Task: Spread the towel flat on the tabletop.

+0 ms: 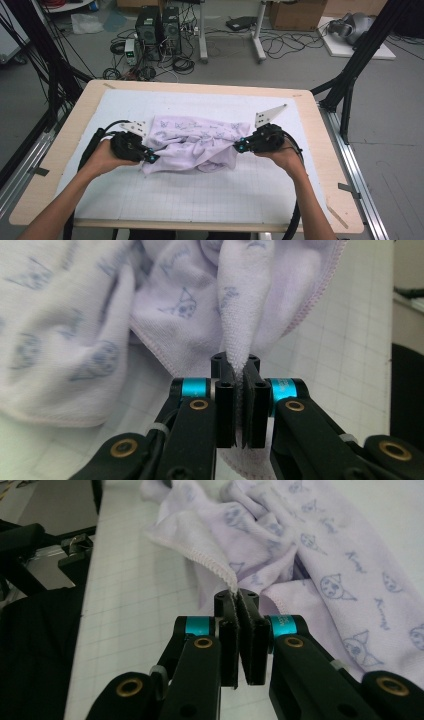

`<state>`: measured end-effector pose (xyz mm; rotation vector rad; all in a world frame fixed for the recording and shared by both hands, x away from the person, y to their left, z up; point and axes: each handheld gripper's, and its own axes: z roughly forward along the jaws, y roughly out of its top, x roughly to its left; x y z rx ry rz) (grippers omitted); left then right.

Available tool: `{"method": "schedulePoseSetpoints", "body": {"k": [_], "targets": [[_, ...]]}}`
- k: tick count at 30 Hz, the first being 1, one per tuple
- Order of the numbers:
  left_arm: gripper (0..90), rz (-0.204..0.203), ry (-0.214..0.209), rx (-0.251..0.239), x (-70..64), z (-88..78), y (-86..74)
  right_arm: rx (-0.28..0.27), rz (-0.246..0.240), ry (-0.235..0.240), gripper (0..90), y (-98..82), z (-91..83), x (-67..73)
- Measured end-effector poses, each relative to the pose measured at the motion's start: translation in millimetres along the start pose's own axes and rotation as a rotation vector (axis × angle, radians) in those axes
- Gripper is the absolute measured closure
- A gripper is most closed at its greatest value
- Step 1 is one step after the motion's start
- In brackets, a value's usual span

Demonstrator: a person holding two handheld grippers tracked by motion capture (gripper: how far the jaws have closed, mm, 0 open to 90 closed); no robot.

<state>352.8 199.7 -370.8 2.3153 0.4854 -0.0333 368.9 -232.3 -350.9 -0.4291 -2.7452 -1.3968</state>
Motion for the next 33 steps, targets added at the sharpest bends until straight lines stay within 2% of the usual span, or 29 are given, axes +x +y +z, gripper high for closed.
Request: {"method": "schedulePoseSetpoints", "body": {"k": [1, 2, 4, 7, 10, 12, 14, 15, 16, 17, 18, 19, 20, 21, 22, 23, 24, 25, 27, 28, 29, 30, 31, 32, 33], "targets": [[85.9, 0.005, 0.006, -0.036, -0.8, -12.8, -0.6, -0.008, -0.022, 0.0, 87.7, 0.6, -5.0, 3.8], [85.9, 0.005, 0.006, -0.036, -0.8, -12.8, -0.6, -0.008, -0.022, 0.0, 87.7, 0.6, -5.0, 3.8], [85.9, 0.017, 0.009, -0.06, -3.4, -25.6, -1.2, -0.025, -0.073, 0.011, 87.8, 2.9, -20.0, 18.3], [85.9, 0.038, 0.016, -0.091, -9.5, -40.8, -3.4, -0.032, -0.102, 0.023, 87.7, 3.7, -29.6, 28.4], [85.9, 0.051, -0.004, -0.143, -15.9, -52.3, -5.8, -0.049, -0.142, 0.033, 87.8, 2.7, -43.3, 41.8], [85.9, 0.075, -0.009, -0.149, -22.3, -56.2, -5.1, -0.057, -0.163, 0.043, 87.7, 1.7, -49.3, 53.2], [85.8, 0.093, -0.02, -0.14, -29.2, -57.2, -4.4, -0.054, -0.167, 0.048, 87.7, 1.6, -49.7, 56.0], [85.8, 0.106, -0.032, -0.135, -32.6, -57.3, -4.9, -0.05, -0.18, 0.065, 87.7, 1.3, -49.9, 60.2], [85.8, 0.118, -0.056, -0.126, -36.8, -57.5, -5.8, -0.043, -0.205, 0.124, 87.7, 0.2, -48.3, 68.5], [85.8, 0.169, -0.143, -0.107, -49.2, -57.0, -9.3, -0.035, -0.217, 0.189, 87.7, -1.2, -46.4, 74.4], [85.5, 0.211, -0.212, -0.096, -56.7, -56.6, -12.0, -0.023, -0.248, 0.258, 87.7, -2.5, -43.3, 80.7], [84.3, 0.248, -0.285, -0.085, -63.7, -56.3, -15.0, -0.001, -0.275, 0.345, 87.5, -4.1, -40.2, 87.7], [79.2, 0.248, -0.285, -0.085, -63.7, -56.3, -15.0, -0.001, -0.275, 0.345, 87.5, -4.1, -40.2, 87.7], [68.0, 0.274, -0.334, -0.079, -69.5, -55.6, -17.9, -0.001, -0.304, 0.472, 75.1, -7.5, -34.7, 97.7], [68.0, 0.302, -0.345, -0.092, -73.0, -55.3, -20.4, -0.001, -0.304, 0.472, 75.1, -7.5, -34.7, 97.7], [43.8, 0.324, -0.31, -0.117, -73.8, -55.9, -22.1, -0.041, -0.276, 0.454, 57.9, -10.0, -34.6, 99.0], [45.8, 0.299, -0.279, -0.121, -71.8, -57.4, -22.9, -0.04, -0.254, 0.431, 55.8, -10.0, -35.5, 95.8], [45.8, 0.285, -0.256, -0.116, -68.2, -58.8, -23.5, -0.04, -0.254, 0.431, 55.8, -10.0, -35.5, 95.8], [44.1, 0.269, -0.212, -0.128, -62.8, -59.5, -25.0, -0.051, -0.201, 0.341, 52.2, -9.2, -34.7, 87.9], [44.1, 0.257, -0.195, -0.128, -61.0, -58.6, -25.9, -0.036, -0.174, 0.275, 51.3, -8.5, -29.6, 81.5], [44.1, 0.253, -0.177, -0.128, -59.4, -56.8, -26.9, -0.036, -0.174, 0.275, 51.3, -8.5, -29.6, 81.5], [43.5, 0.241, -0.158, -0.128, -58.1, -53.1, -28.3, -0.019, -0.173, 0.24, 51.1, -8.5, -25.5, 79.1], [42.9, 0.222, -0.111, -0.096, -55.2, -43.7, -30.1, 0.037, -0.157, 0.168, 51.1, -9.7, -15.4, 74.0], [42.9, 0.222, -0.111, -0.096, -55.2, -43.7, -30.1, 0.037, -0.157, 0.168, 51.1, -9.7, -15.4, 74.0], [42.9, 0.212, -0.092, -0.082, -54.0, -37.3, -30.7, 0.069, -0.147, 0.137, 51.0, -10.9, -9.2, 70.7]]}}
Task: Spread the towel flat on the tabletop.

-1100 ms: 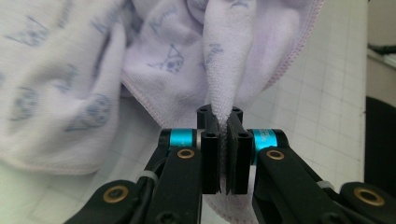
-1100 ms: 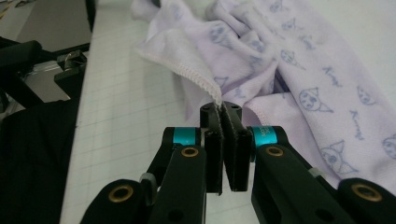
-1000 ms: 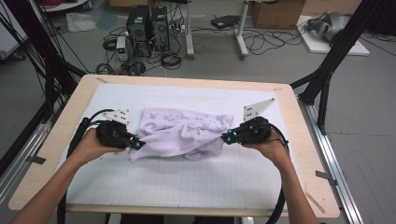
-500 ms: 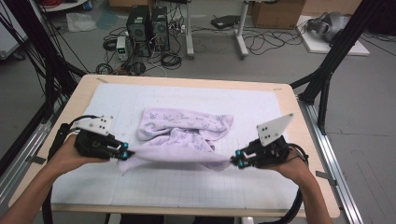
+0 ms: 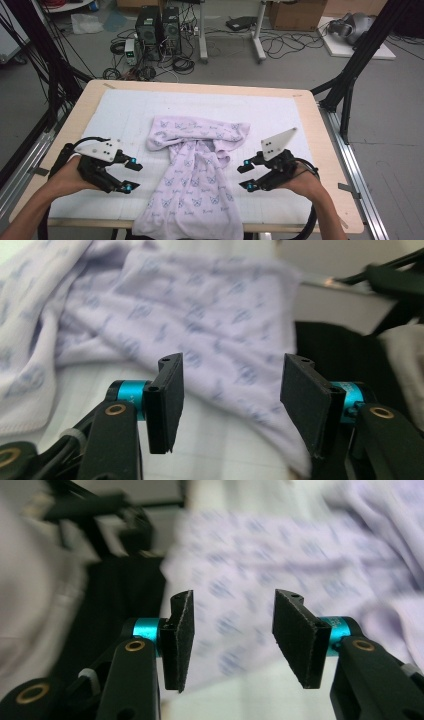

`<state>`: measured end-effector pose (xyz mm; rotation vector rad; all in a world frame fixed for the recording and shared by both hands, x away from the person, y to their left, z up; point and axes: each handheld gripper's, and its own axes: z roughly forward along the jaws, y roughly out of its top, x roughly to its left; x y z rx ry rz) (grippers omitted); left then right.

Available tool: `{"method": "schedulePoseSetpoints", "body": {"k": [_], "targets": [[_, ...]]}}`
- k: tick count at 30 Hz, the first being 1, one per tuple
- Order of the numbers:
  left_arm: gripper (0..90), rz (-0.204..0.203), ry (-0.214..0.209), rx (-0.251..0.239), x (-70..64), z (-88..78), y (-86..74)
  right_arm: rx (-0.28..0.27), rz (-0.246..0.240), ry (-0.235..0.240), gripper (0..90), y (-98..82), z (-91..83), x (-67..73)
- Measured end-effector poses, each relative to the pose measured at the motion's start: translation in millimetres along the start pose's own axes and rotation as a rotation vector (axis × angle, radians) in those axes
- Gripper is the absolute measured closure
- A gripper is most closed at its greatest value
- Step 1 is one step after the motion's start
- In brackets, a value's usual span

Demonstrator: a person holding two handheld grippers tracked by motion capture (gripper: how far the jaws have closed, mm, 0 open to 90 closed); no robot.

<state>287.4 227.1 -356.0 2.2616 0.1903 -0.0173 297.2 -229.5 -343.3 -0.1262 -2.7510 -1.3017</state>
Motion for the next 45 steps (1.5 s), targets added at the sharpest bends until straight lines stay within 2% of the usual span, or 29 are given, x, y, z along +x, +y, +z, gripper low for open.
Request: {"method": "schedulePoseSetpoints", "body": {"k": [2, 3, 4, 6, 7, 8, 9, 10, 11, 12, 13, 18, 19, 20, 21, 23, 24, 25, 28, 31, 33, 34, 35, 36, 38, 39, 40, 43, 45], "targets": [[42.9, -0.007, 0.018, 0.034, 2.4, 14.2, -2.0, 0.064, 0.039, -0.054, 51.1, -3.0, 13.5, -6.7], [43.2, -0.01, 0.024, 0.054, 3.4, 22.0, -2.6, 0.112, 0.063, -0.066, 52.5, -6.2, 27.5, -12.0], [43.2, -0.014, 0.023, 0.073, 4.8, 30.0, -3.2, 0.112, 0.063, -0.066, 52.5, -6.2, 27.5, -12.0], [43.4, -0.042, 0.015, 0.098, 7.1, 46.3, -4.8, 0.177, 0.099, -0.086, 52.9, -11.0, 46.6, -18.5], [43.4, -0.047, 0.016, 0.121, 9.7, 52.5, -5.2, 0.177, 0.099, -0.086, 52.9, -11.0, 46.6, -18.5], [43.9, -0.076, 0.011, 0.126, 11.7, 58.9, -5.6, 0.201, 0.15, -0.113, 53.8, -14.2, 55.4, -23.9], [43.9, -0.083, 0.022, 0.13, 14.5, 64.0, -6.0, 0.201, 0.15, -0.113, 53.8, -14.2, 55.4, -23.9], [45.1, -0.103, 0.03, 0.128, 16.0, 67.6, -6.3, 0.195, 0.19, -0.121, 54.5, -16.6, 61.9, -28.2], [45.1, -0.126, 0.025, 0.128, 19.7, 72.0, -6.3, 0.195, 0.19, -0.121, 54.5, -16.6, 61.9, -28.2], [46.3, -0.144, 0.023, 0.131, 22.1, 75.2, -6.3, 0.194, 0.215, -0.123, 55.3, -17.6, 65.9, -31.1], [48.5, -0.168, 0.029, 0.136, 23.9, 80.3, -6.0, 0.231, 0.235, -0.138, 55.3, -17.4, 74.3, -36.2], [49.9, -0.192, 0.025, 0.159, 28.9, 94.2, -3.7, 0.249, 0.277, -0.152, 57.2, -15.3, 84.8, -43.0], [53.3, -0.198, 0.033, 0.169, 30.1, 96.0, -3.6, 0.258, 0.292, -0.158, 64.2, -14.3, 88.0, -46.1], [56.6, -0.206, 0.034, 0.178, 31.2, 97.5, -3.8, 0.275, 0.303, -0.155, 64.2, -13.8, 89.3, -46.7], [56.6, -0.215, 0.034, 0.182, 31.7, 98.9, -4.2, 0.275, 0.303, -0.155, 71.6, -13.8, 89.3, -46.7], [67.1, -0.217, 0.033, 0.193, 31.6, 99.8, -4.1, 0.272, 0.306, -0.109, 85.3, -12.9, 91.9, -47.4], [72.4, -0.221, 0.037, 0.191, 31.2, 98.9, -3.8, 0.275, 0.303, -0.114, 86.9, -11.7, 91.9, -46.9], [82.4, -0.227, 0.03, 0.185, 31.3, 97.5, -3.7, 0.259, 0.31, -0.101, 87.7, -11.6, 89.9, -47.0], [85.8, -0.231, 0.028, 0.177, 31.7, 93.0, -3.4, 0.232, 0.302, -0.111, 88.3, -12.1, 83.3, -46.5], [86.4, -0.211, 0.043, 0.148, 30.4, 84.7, -2.8, 0.214, 0.292, -0.116, 88.3, -11.4, 77.1, -43.4], [86.5, -0.216, 0.057, 0.106, 29.5, 75.5, -2.7, 0.176, 0.256, -0.125, 88.3, -10.5, 68.6, -39.1], [86.6, -0.209, 0.074, 0.082, 30.2, 63.8, -2.3, 0.136, 0.221, -0.128, 88.3, -10.1, 57.7, -35.1], [86.7, -0.209, 0.074, 0.082, 30.2, 63.8, -2.3, 0.136, 0.221, -0.128, 88.3, -10.1, 57.7, -35.1], [86.6, -0.205, 0.086, 0.066, 30.3, 57.5, -2.0, 0.088, 0.173, -0.135, 88.3, -9.7, 46.6, -31.5], [86.6, -0.193, 0.104, 0.031, 30.2, 45.0, -0.8, 0.046, 0.137, -0.157, 88.3, -8.5, 35.0, -27.6], [86.6, -0.184, 0.108, 0.007, 29.8, 39.3, 0.0, 0.018, 0.125, -0.158, 88.3, -7.4, 29.4, -25.3], [86.6, -0.176, 0.116, -0.009, 28.8, 33.4, 1.3, 0.018, 0.125, -0.158, 88.3, -7.4, 29.4, -25.3], [86.6, -0.138, 0.126, -0.069, 22.3, 19.2, 7.1, -0.049, 0.064, -0.163, 88.3, -2.8, 15.3, -16.8], [86.6, -0.105, 0.122, -0.086, 14.1, 11.6, 12.4, -0.062, 0.017, -0.157, 88.2, 1.4, 10.0, -9.3]]}}
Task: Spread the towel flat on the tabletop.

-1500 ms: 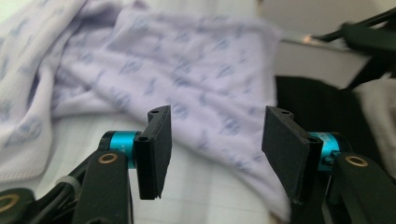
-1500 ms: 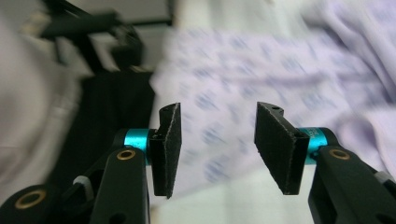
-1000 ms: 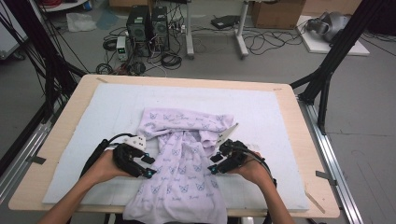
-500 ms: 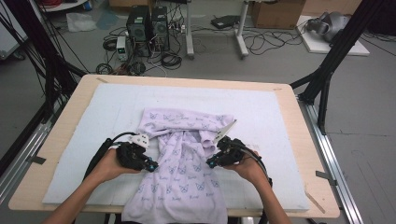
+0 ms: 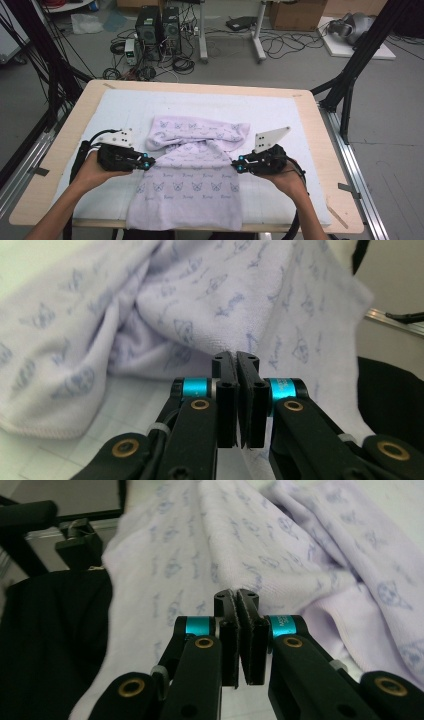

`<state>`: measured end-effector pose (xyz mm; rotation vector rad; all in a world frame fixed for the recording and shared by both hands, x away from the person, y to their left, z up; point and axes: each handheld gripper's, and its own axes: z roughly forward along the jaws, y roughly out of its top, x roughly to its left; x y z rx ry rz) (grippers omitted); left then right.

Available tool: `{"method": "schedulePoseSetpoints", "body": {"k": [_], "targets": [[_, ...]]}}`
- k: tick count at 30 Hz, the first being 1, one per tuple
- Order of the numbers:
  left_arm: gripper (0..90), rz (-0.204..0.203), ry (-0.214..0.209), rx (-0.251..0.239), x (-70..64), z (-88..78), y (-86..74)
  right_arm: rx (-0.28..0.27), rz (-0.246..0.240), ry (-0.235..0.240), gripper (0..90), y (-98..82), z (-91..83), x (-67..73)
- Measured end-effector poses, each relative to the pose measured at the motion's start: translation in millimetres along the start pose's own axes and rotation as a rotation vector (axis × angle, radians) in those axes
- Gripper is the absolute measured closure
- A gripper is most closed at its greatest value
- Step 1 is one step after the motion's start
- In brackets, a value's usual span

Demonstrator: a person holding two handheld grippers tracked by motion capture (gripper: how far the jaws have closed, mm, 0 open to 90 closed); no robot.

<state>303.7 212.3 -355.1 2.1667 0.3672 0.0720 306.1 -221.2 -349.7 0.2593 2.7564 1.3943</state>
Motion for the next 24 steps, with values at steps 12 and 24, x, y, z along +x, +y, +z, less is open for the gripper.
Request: {"method": "schedulePoseSetpoints", "body": {"k": [12, 24], "targets": [[51.2, 0.178, -0.107, 0.054, -54.6, -15.2, -15.7, 0.028, -0.134, 0.27, 63.6, -9.7, -0.2, 50.8], [46.1, 0.154, -0.01, 0.202, -15.4, 32.3, -33.3, 0.286, -0.069, 0.018, 51.9, -21.7, 39.3, 19.6]]}}
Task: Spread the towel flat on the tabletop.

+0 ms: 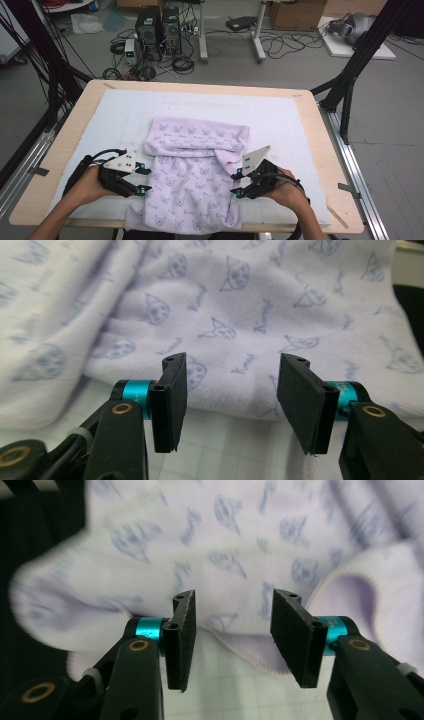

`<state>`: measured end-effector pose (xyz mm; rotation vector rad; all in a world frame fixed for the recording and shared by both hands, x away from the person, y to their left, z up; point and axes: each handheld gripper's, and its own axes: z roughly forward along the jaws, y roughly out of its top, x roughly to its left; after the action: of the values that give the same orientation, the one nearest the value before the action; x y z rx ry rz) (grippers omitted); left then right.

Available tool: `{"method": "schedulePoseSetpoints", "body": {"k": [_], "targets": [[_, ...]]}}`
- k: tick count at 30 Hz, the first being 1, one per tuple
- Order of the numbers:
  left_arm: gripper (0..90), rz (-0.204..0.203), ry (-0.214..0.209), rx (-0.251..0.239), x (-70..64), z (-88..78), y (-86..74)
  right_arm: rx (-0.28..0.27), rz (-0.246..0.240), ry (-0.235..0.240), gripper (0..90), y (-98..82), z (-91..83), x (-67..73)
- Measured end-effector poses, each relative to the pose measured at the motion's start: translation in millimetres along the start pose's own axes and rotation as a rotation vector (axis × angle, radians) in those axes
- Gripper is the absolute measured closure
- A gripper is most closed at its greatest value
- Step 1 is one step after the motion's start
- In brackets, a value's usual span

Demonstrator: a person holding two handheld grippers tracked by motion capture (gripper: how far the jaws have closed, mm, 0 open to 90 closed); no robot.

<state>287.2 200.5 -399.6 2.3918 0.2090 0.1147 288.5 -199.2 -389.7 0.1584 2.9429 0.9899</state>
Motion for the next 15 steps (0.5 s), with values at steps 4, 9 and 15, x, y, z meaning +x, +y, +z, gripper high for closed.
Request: {"method": "schedulePoseSetpoints", "body": {"k": [4, 9, 15], "targets": [[47.4, 0.003, -0.002, 0.055, 6.5, 17.8, 5.7, 0.099, -0.014, -0.028, 51.4, 4.3, 20.5, -5.1], [56.6, -0.014, 0.002, 0.175, 11.8, 35.7, 12.9, 0.219, -0.031, -0.052, 58.3, 10.1, 37.4, -9.9], [82.8, -0.075, 0.012, 0.208, 15.4, 39.9, 14.8, 0.256, 0.026, -0.05, 85.1, 15.8, 42.3, -17.6]]}}
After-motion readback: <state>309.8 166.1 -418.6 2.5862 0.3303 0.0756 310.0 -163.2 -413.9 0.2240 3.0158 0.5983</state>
